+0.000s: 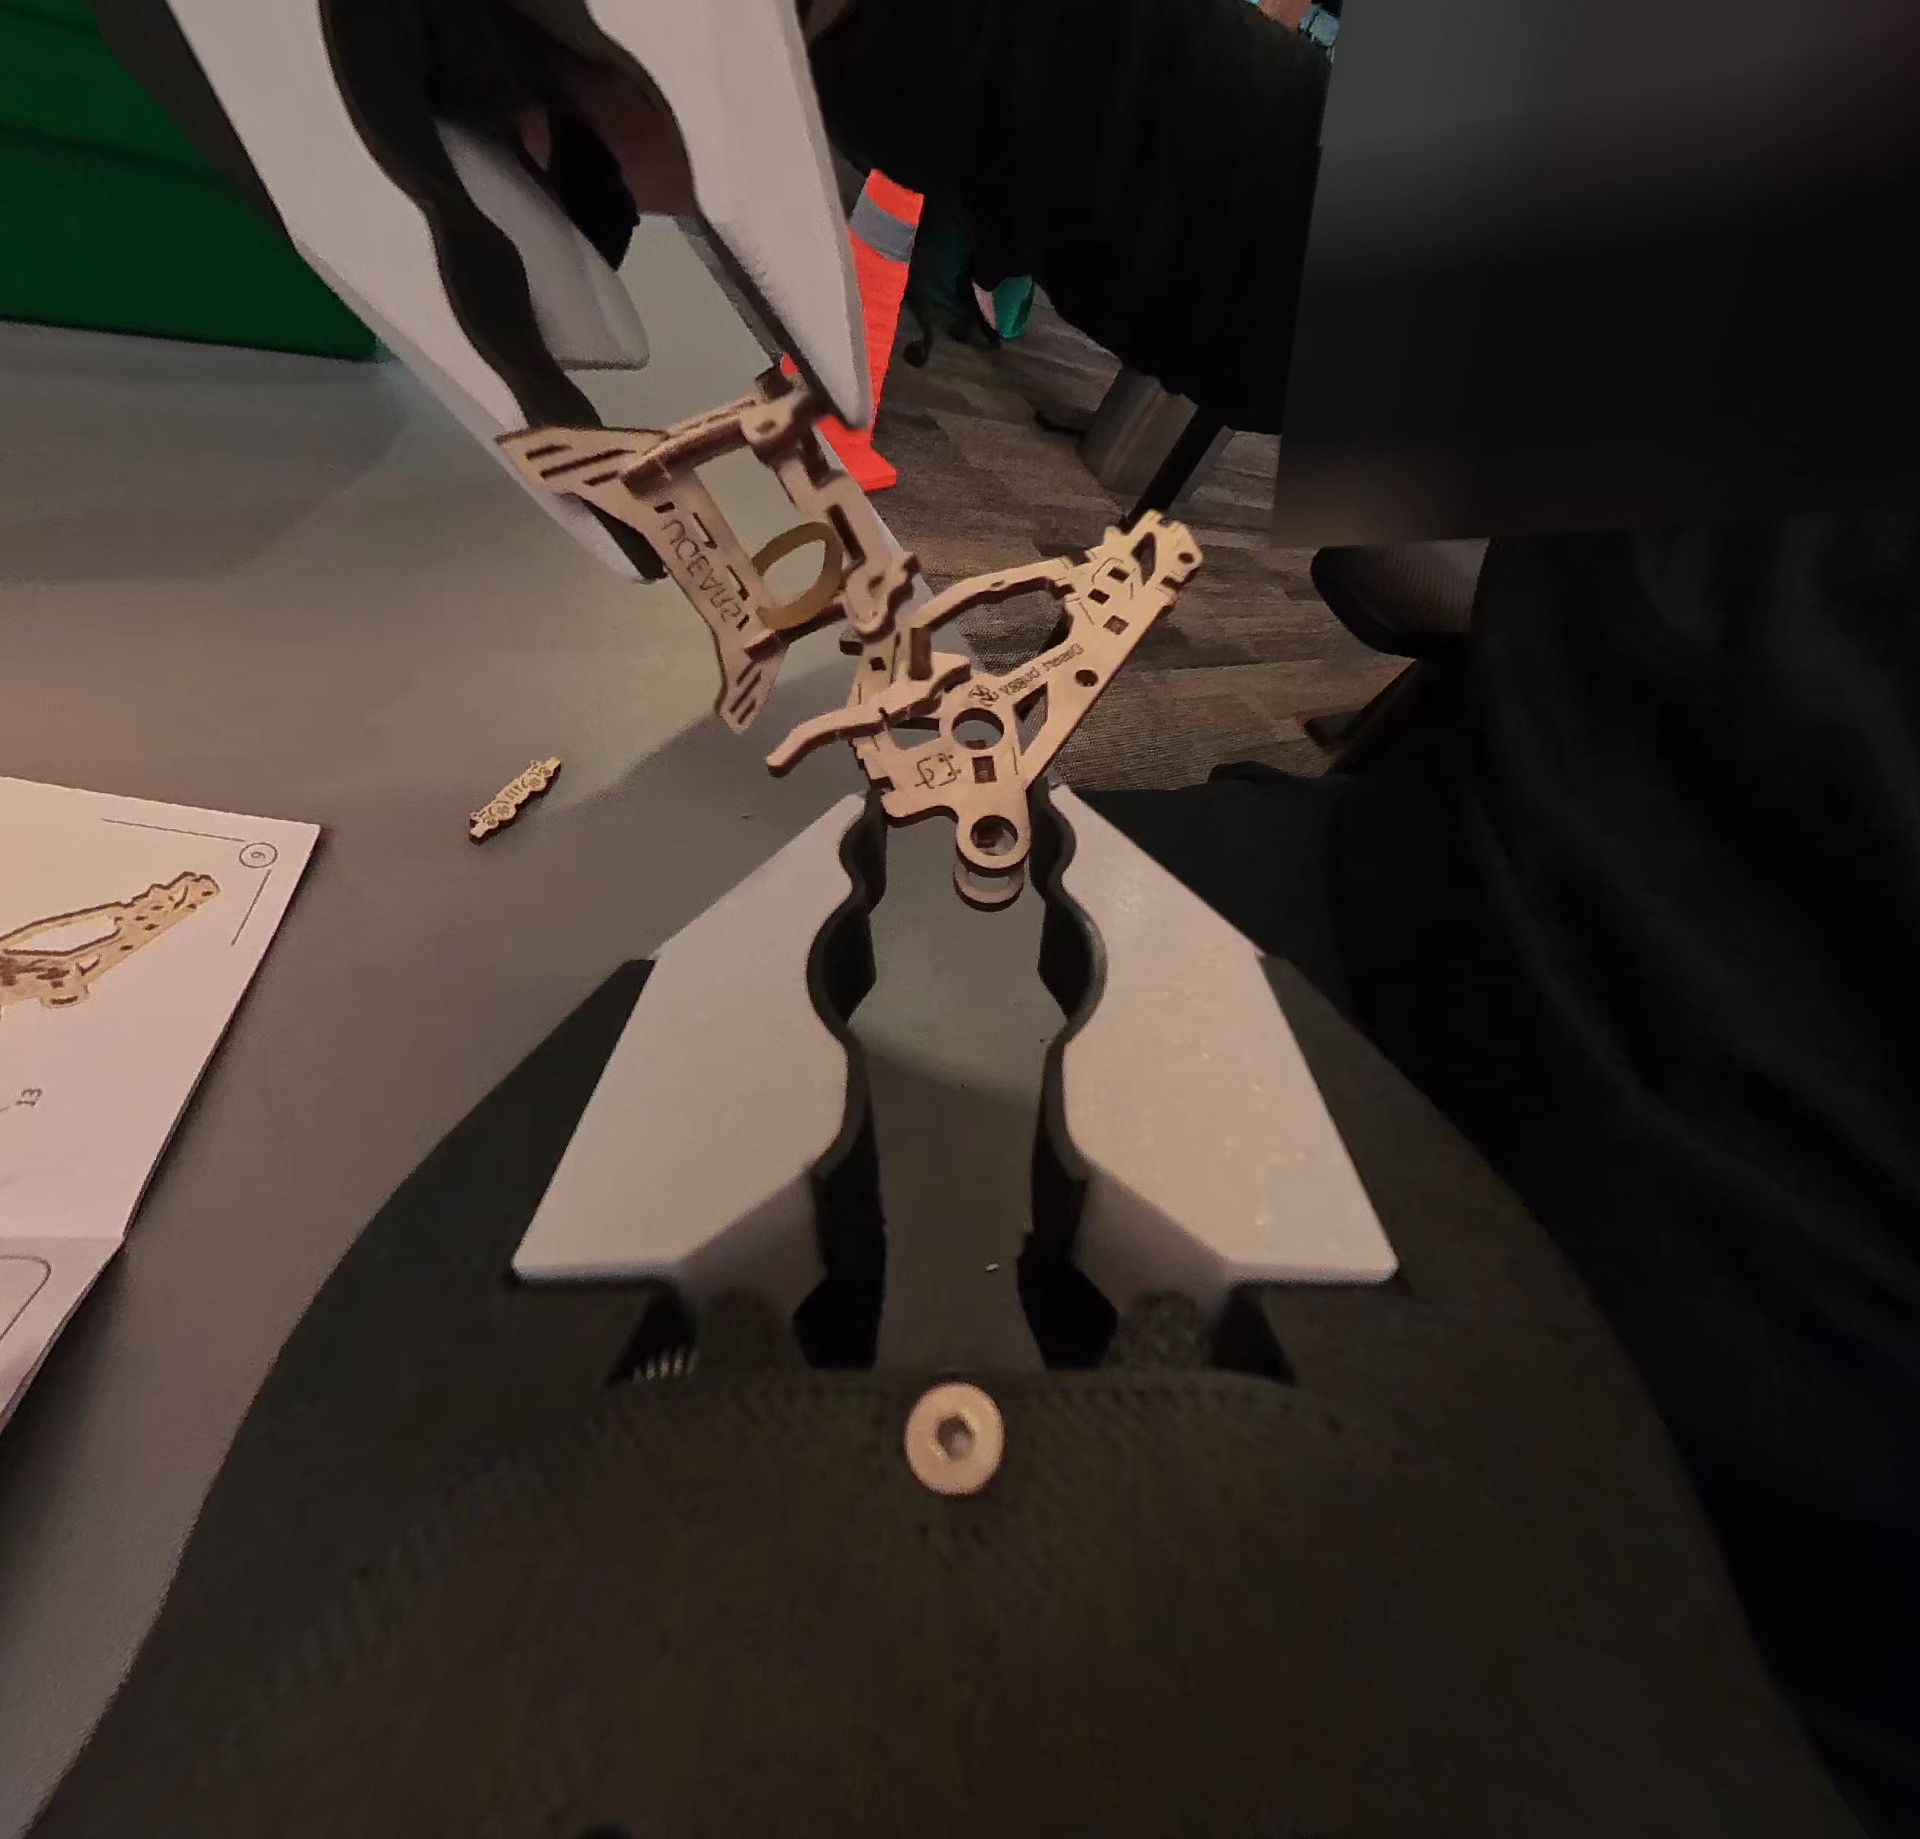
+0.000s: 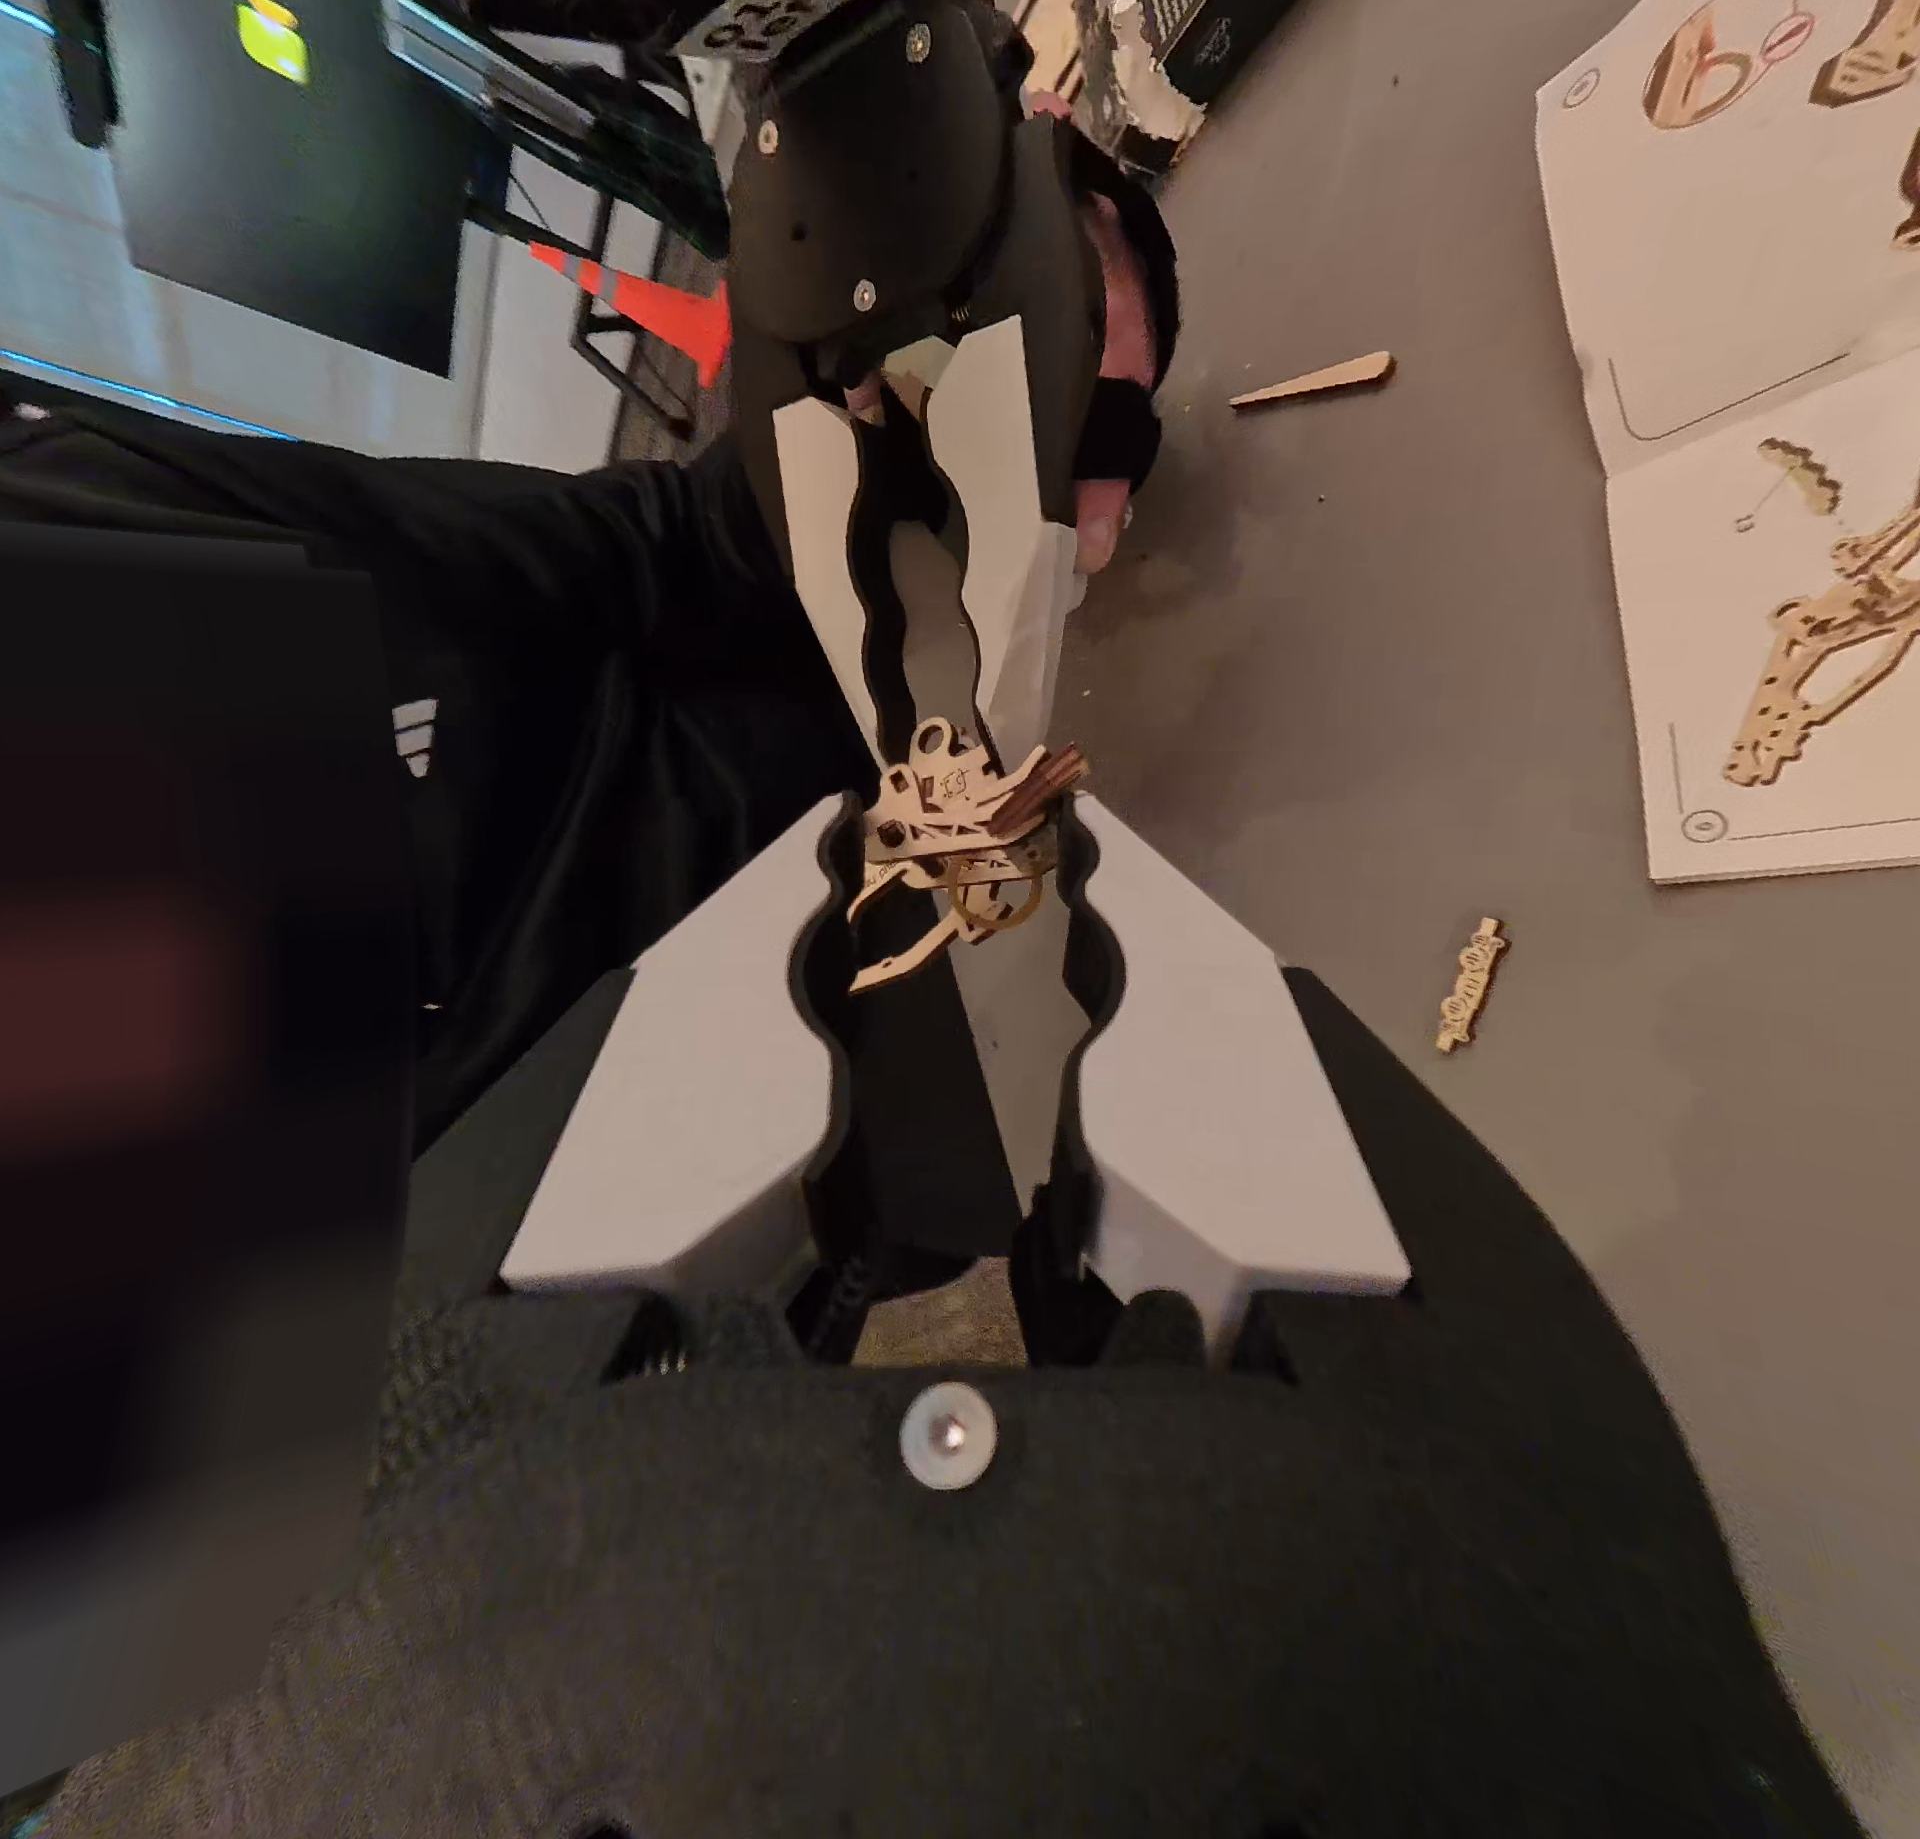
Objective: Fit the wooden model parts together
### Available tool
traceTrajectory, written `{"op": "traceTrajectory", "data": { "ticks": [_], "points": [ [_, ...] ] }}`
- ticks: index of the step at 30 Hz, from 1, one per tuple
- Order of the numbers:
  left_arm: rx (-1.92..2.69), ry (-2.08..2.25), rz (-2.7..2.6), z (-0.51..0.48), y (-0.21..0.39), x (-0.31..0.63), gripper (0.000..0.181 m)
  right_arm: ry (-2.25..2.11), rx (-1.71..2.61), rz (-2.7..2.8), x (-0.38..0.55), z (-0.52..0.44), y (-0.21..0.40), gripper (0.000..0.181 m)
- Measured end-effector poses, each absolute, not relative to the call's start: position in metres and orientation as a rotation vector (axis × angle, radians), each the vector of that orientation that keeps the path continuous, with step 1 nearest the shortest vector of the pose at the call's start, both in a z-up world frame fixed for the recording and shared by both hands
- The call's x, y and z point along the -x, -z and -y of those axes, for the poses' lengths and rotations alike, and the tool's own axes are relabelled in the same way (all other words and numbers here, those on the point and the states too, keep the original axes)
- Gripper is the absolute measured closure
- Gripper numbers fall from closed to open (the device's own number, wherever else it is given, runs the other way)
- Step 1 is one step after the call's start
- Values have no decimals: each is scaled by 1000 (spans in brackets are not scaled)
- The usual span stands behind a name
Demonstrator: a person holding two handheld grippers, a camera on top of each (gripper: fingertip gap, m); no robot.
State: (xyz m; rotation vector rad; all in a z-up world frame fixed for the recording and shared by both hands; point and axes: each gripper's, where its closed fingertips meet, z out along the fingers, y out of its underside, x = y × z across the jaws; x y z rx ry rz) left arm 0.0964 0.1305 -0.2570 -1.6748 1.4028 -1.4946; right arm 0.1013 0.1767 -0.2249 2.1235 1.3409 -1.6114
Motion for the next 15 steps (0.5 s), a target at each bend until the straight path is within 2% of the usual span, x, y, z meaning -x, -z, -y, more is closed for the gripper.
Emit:
{"op": "traceTrajectory", "data": {
  "ticks": [15],
  "points": [
    [1640,1572,-1376,-127,246,-96,156,1743,-1999,-1225,-102,-178,219,147]
  ]
}}
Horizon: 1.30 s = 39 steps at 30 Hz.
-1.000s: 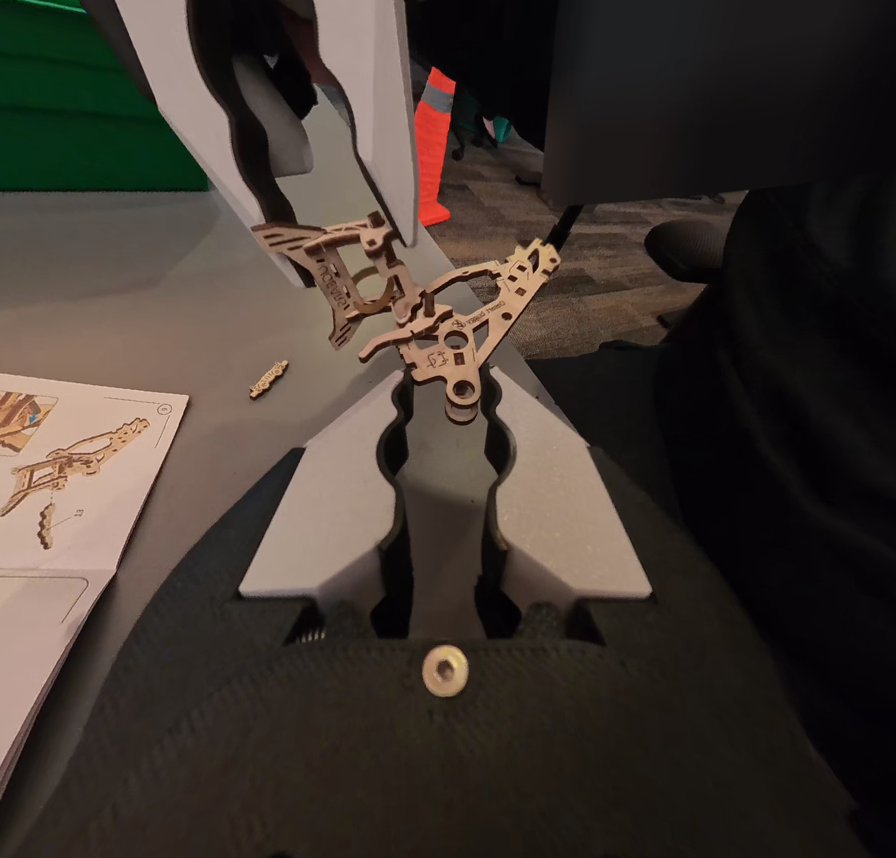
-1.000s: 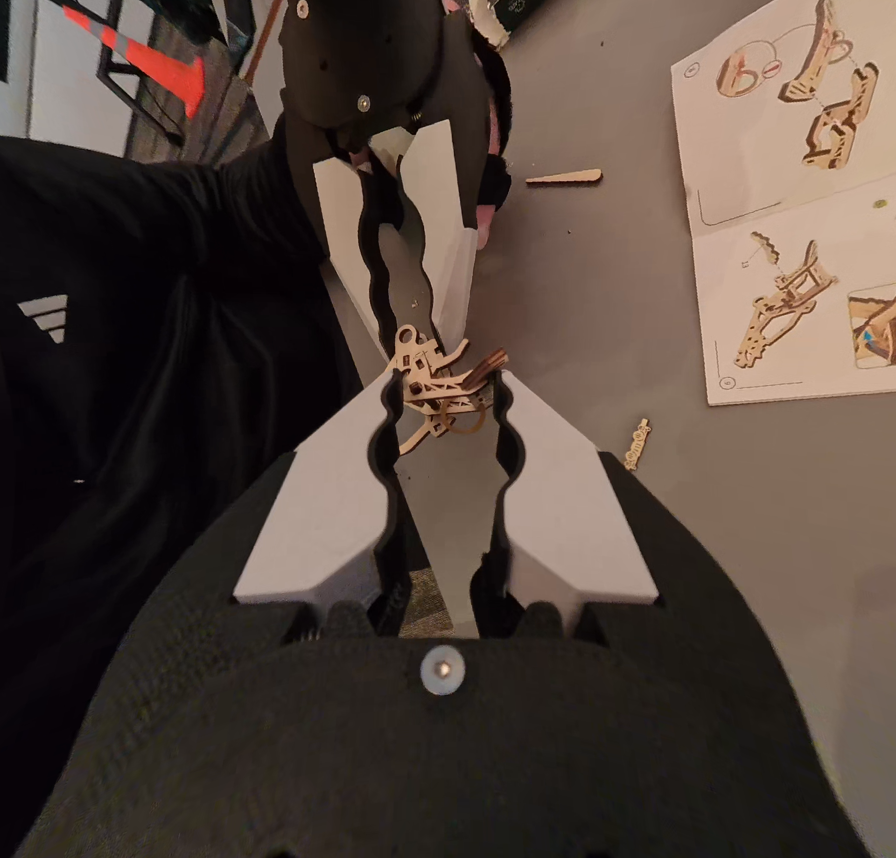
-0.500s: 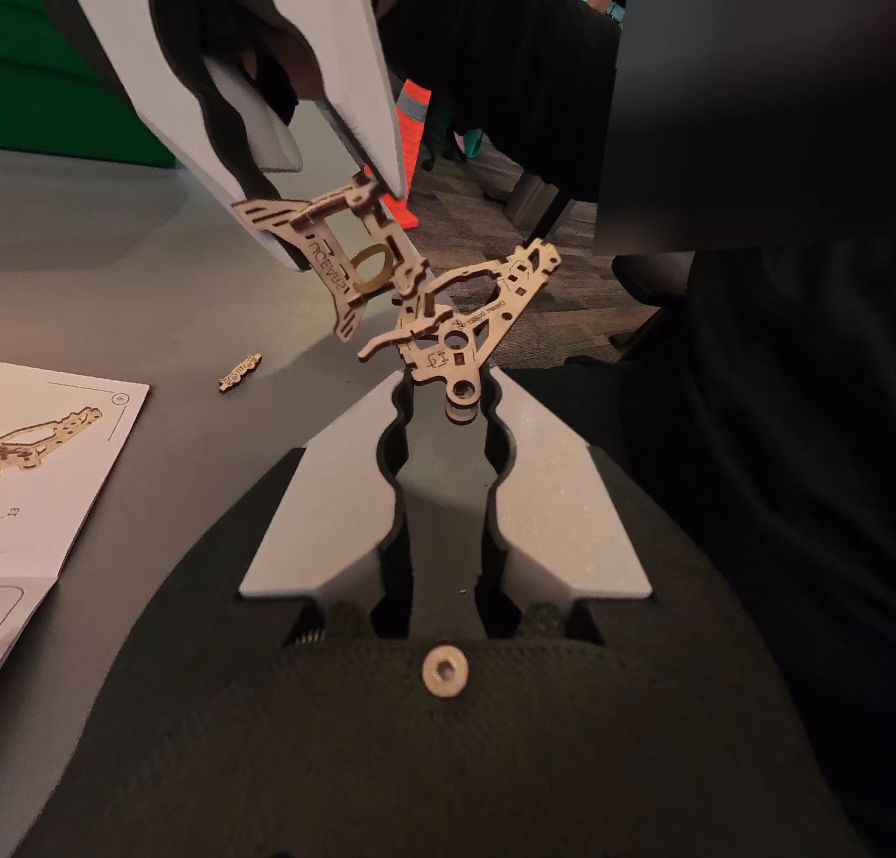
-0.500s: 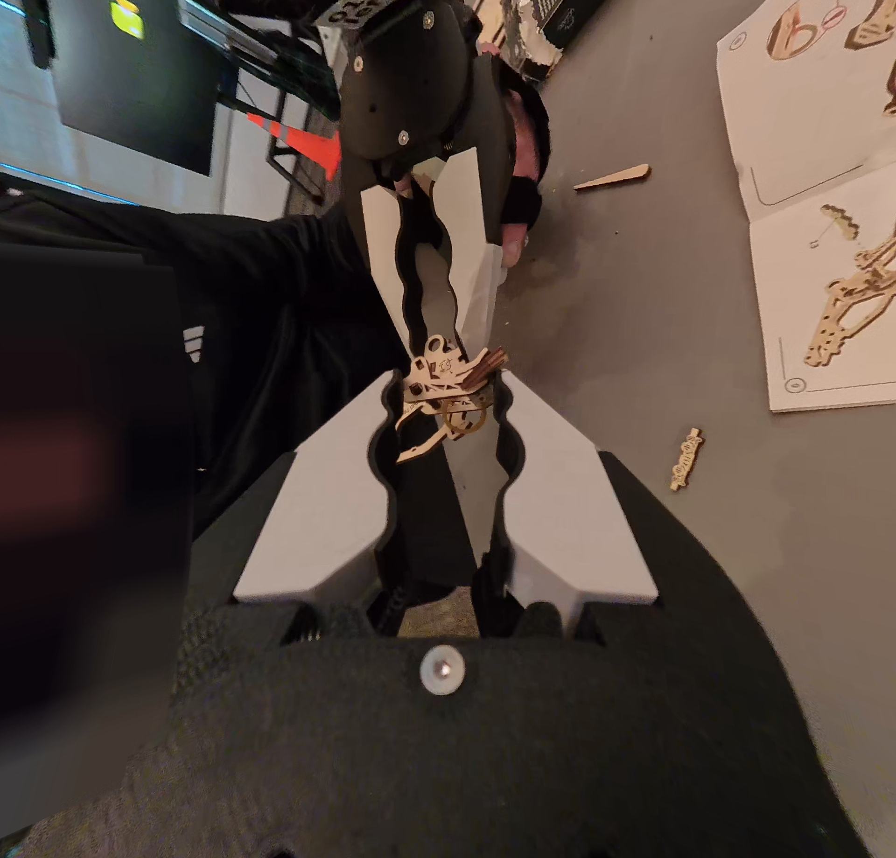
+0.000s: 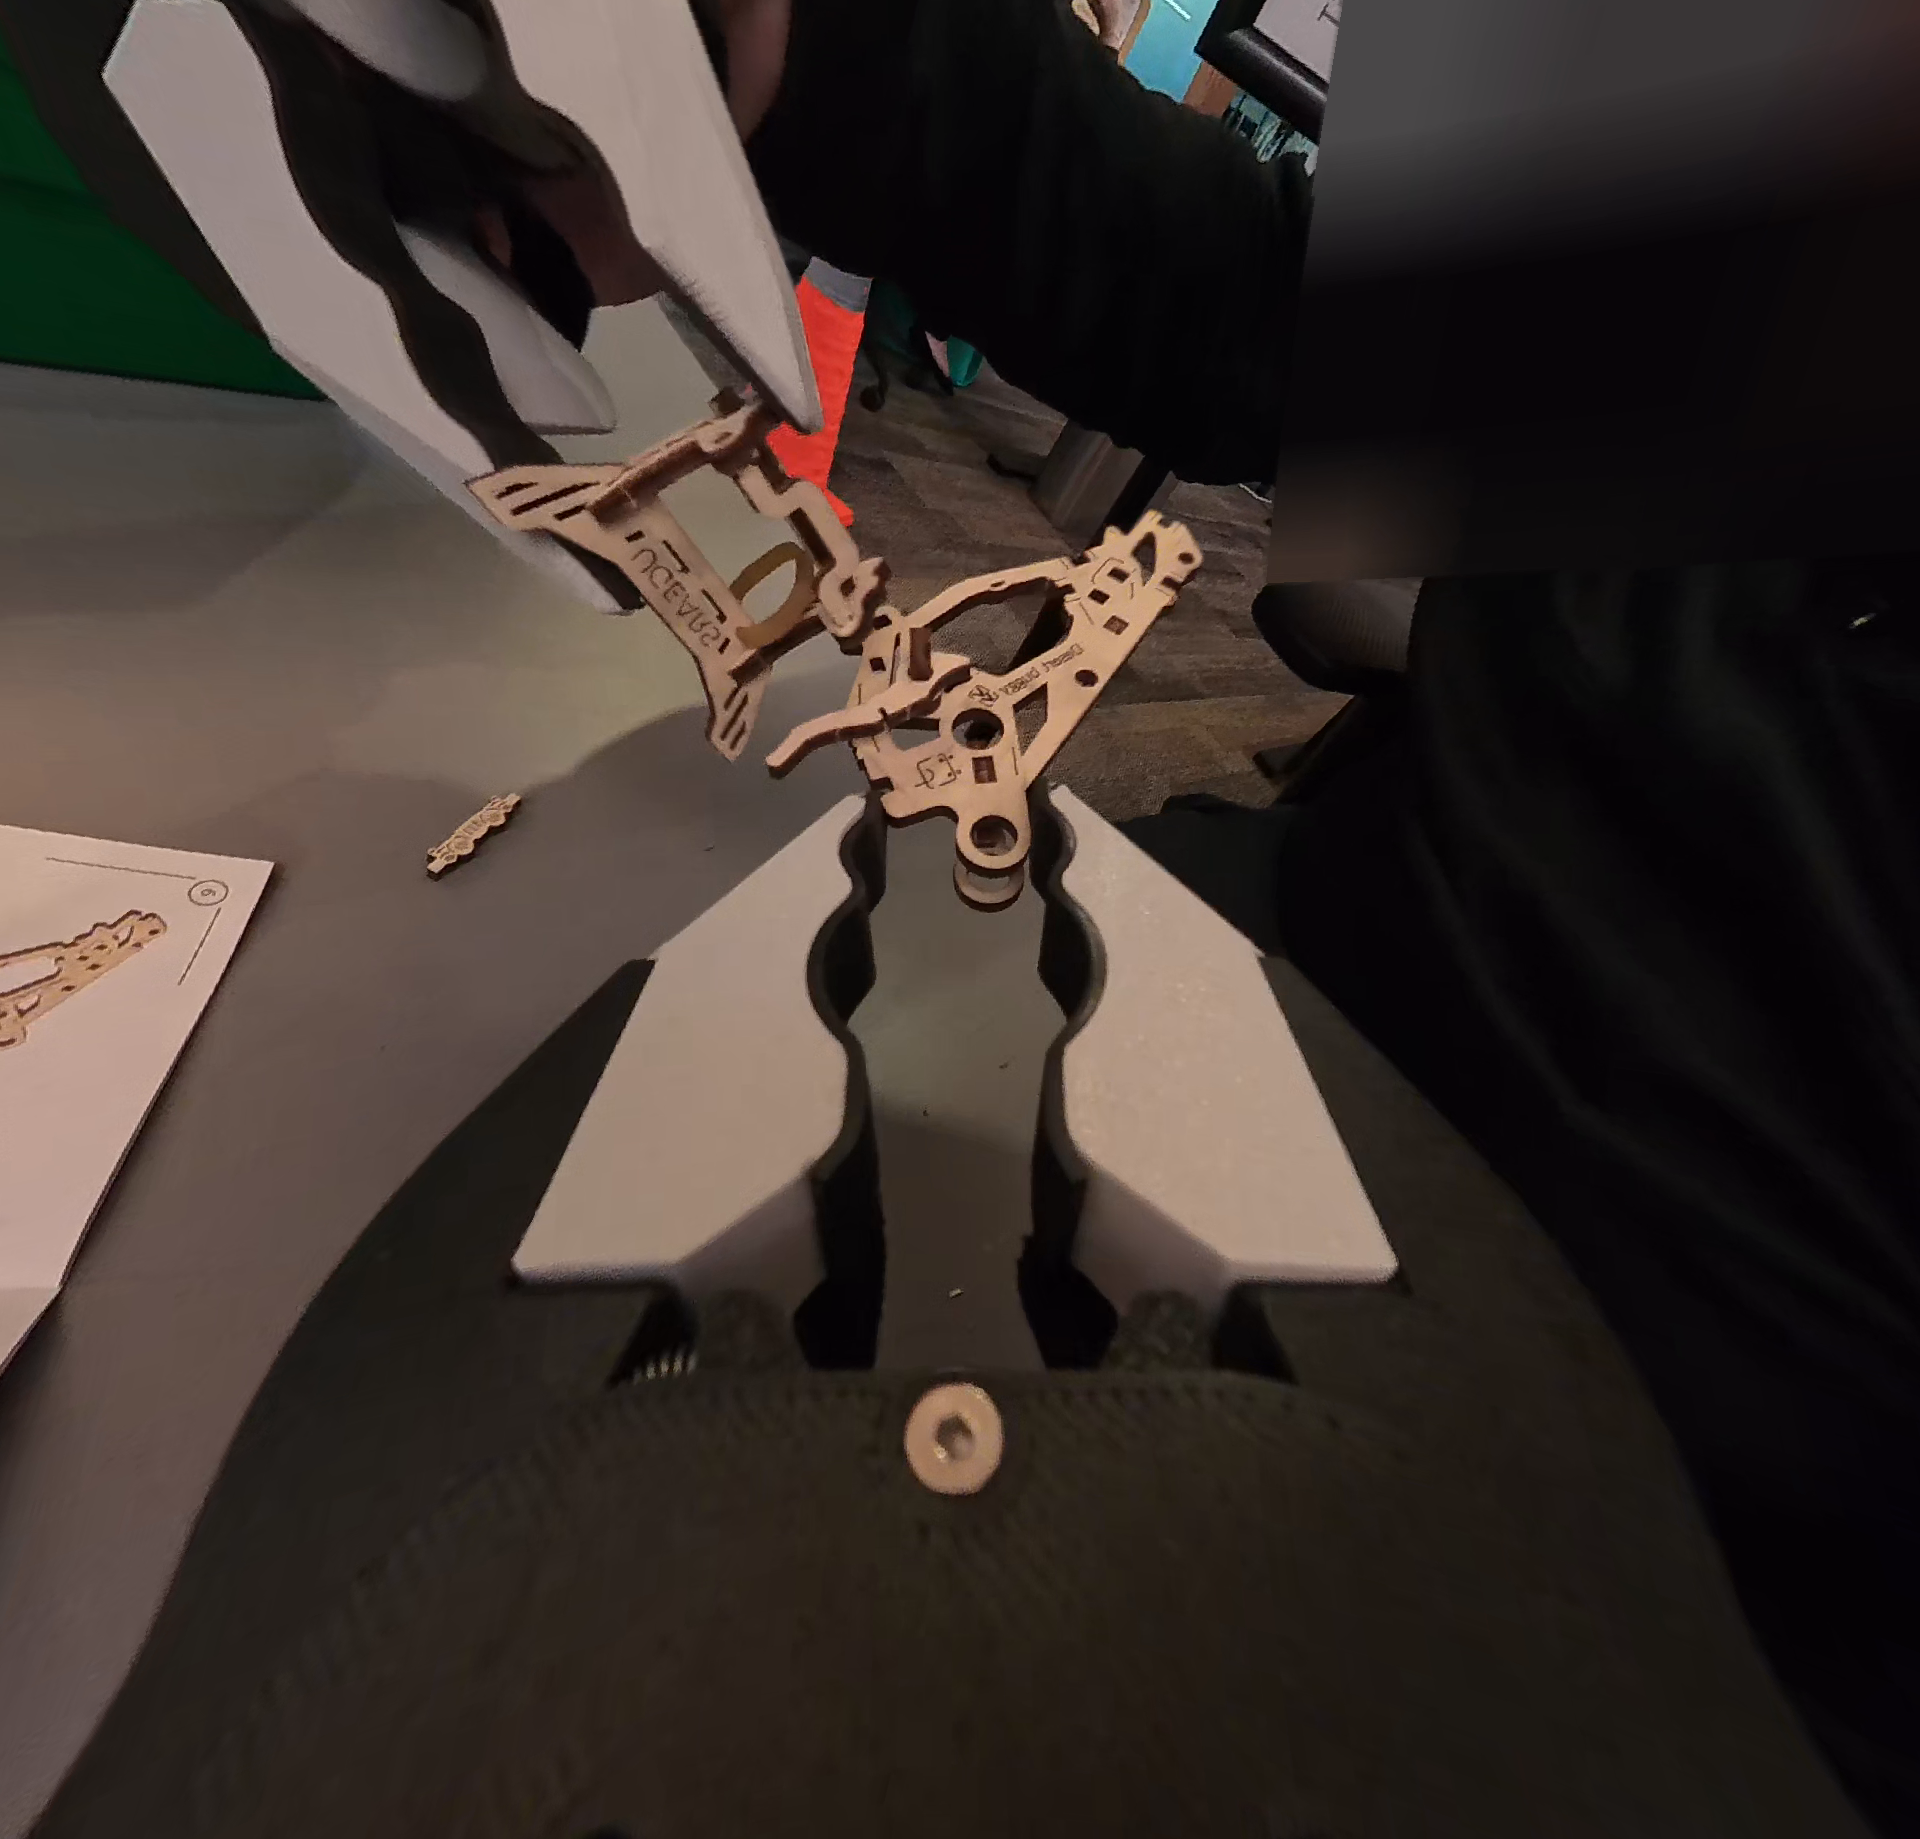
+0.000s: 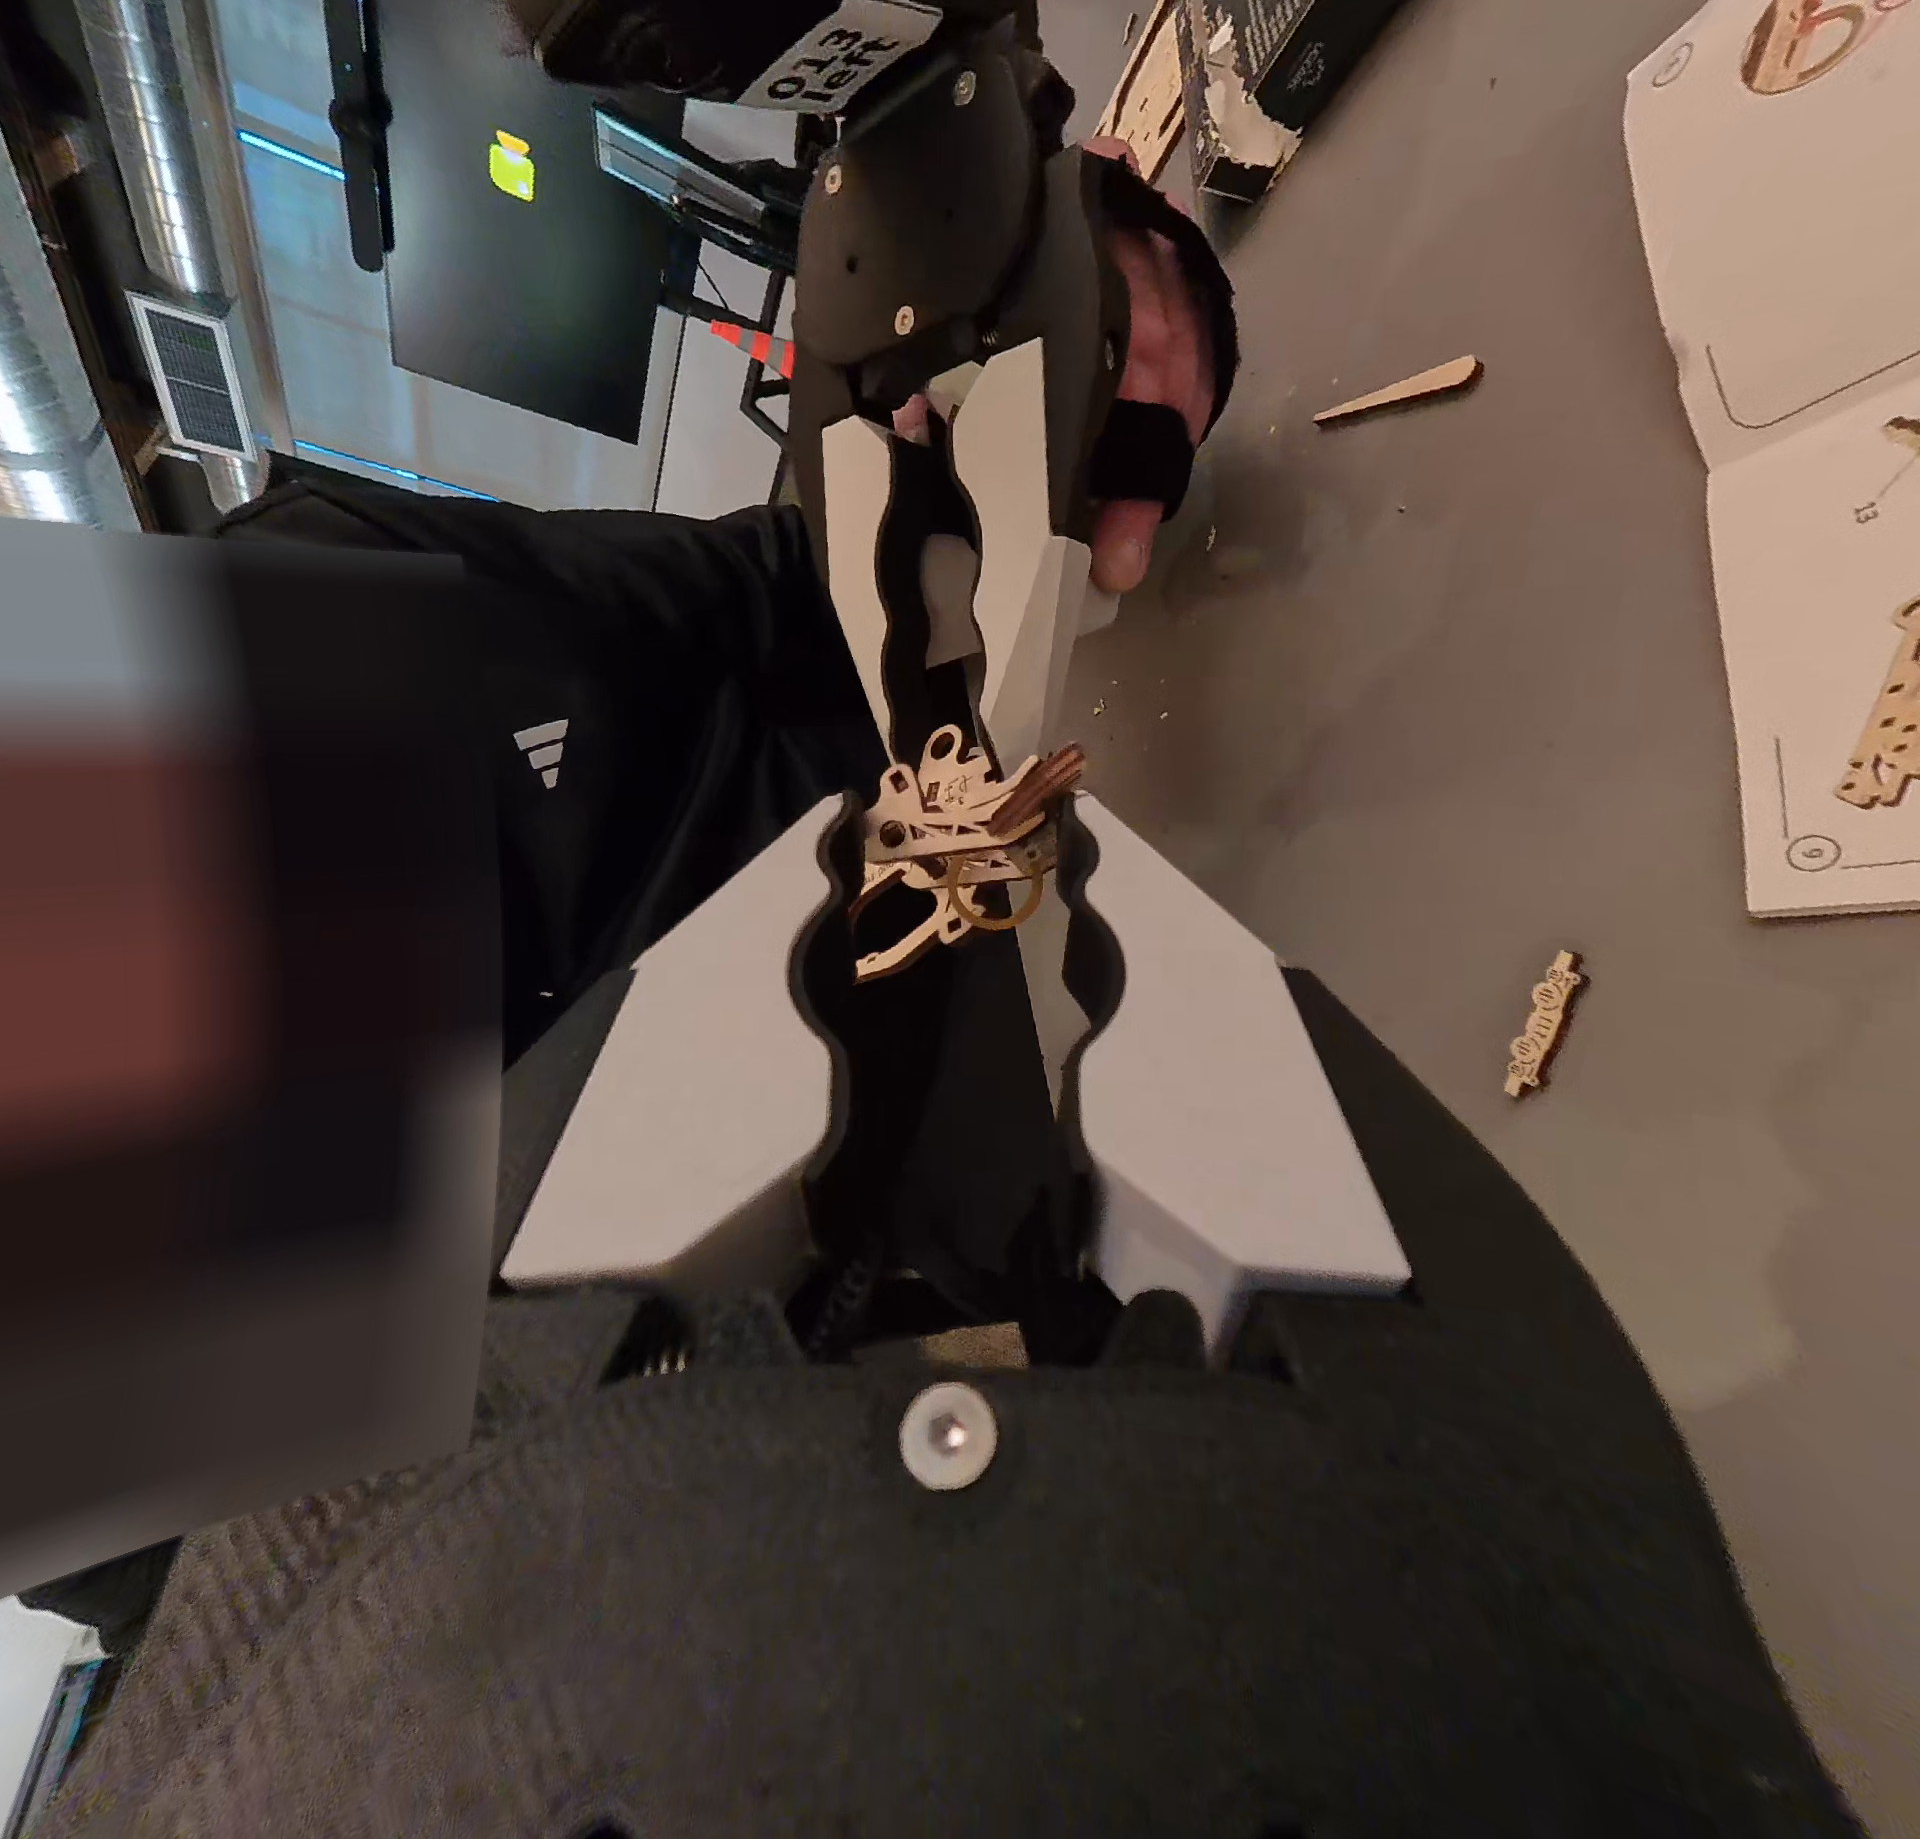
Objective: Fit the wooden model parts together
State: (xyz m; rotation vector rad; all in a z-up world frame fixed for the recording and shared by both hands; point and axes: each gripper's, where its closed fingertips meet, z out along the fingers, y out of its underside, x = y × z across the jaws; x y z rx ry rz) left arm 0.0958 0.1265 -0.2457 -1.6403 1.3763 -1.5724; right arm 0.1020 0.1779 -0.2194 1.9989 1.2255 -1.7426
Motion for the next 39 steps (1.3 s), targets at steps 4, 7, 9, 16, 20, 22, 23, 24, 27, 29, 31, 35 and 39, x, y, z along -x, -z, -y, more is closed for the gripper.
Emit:
{"op": "traceTrajectory", "data": {
  "ticks": [4,7,9,16,20,22,23,24,27,29,31,35,39],
  "points": [
    [1613,1605,-1374,-124,242,-96,156,1743,-1945,-1314,-103,-169,217,147],
    [1593,1627,-1383,-121,240,-96,156,1750,-1899,-1392,-103,-163,215,147],
    [1586,1645,-1387,-119,239,-97,156,1737,-1889,-1431,-102,-161,216,147],
    [1558,1700,-1387,-116,236,-97,156,1717,-1855,-1539,-99,-158,217,146],
    [1537,1731,-1375,-115,233,-95,156,1711,-1816,-1582,-99,-157,212,146],
    [1535,1733,-1381,-114,233,-95,156,1695,-1806,-1625,-99,-156,212,146],
    [1527,1746,-1380,-113,232,-95,156,1693,-1794,-1648,-99,-155,211,146],
    [1515,1760,-1376,-112,230,-95,156,1700,-1778,-1670,-99,-154,208,146],
    [1515,1766,-1371,-113,229,-95,156,1691,-1768,-1725,-98,-153,206,147],
    [1500,1789,-1365,-112,227,-94,156,1695,-1757,-1757,-98,-152,204,147],
    [1509,1783,-1372,-111,228,-95,156,1686,-1749,-1786,-98,-151,204,146],
    [1512,1795,-1361,-112,228,-95,156,1687,-1776,-1781,-96,-152,204,147],
    [1506,1793,-1359,-112,226,-95,156,1706,-1788,-1773,-97,-153,201,147]
  ]
}}
